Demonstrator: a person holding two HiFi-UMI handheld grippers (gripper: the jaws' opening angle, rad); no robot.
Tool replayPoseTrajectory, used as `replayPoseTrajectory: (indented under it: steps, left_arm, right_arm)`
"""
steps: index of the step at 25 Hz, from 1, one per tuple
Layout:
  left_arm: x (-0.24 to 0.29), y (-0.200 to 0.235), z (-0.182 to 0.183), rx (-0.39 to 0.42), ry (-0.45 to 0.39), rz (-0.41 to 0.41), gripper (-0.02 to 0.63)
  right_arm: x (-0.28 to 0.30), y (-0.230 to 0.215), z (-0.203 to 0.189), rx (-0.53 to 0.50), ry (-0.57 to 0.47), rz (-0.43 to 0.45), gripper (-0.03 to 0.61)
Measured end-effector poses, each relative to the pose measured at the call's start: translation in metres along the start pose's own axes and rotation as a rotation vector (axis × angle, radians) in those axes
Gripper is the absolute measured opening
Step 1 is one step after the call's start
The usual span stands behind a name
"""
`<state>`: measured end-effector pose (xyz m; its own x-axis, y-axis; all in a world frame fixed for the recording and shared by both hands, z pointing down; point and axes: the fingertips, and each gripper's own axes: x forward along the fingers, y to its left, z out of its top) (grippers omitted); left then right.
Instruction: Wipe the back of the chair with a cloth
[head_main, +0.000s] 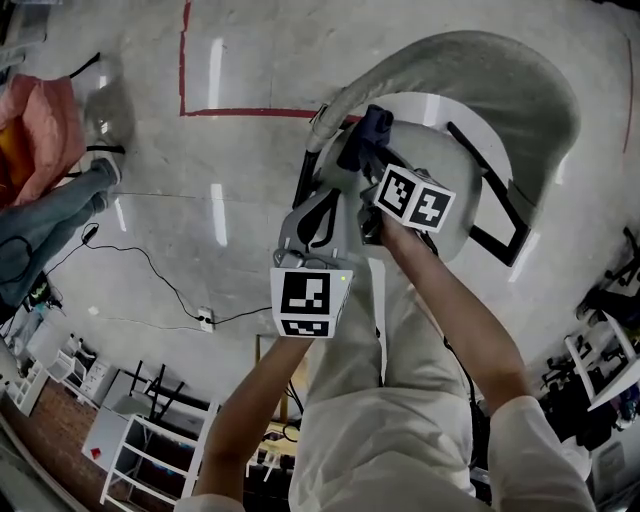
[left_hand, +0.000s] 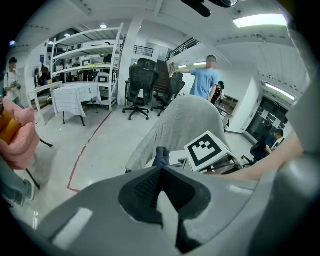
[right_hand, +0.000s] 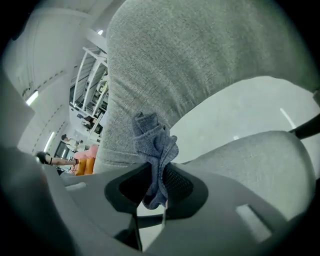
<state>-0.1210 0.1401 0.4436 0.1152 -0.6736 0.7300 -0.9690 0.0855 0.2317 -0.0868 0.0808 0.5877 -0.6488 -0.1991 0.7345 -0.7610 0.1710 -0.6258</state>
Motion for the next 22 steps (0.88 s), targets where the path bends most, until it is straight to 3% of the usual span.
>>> replayPoseTrajectory:
  steps: [10, 22]
  left_arm:
    - [0.005, 0.005, -0.001, -0.061, 0.002, 0.016, 0.0]
    - [-0.001, 0.0, -0.003, -0.055, -0.006, 0.004, 0.0]
  right_arm:
    - [0.041, -0.004, 0.001, 0.087, 0.069, 0.034, 0.098]
    - [0.026, 0.036, 0.008, 0.071, 0.038, 0.154, 0.096]
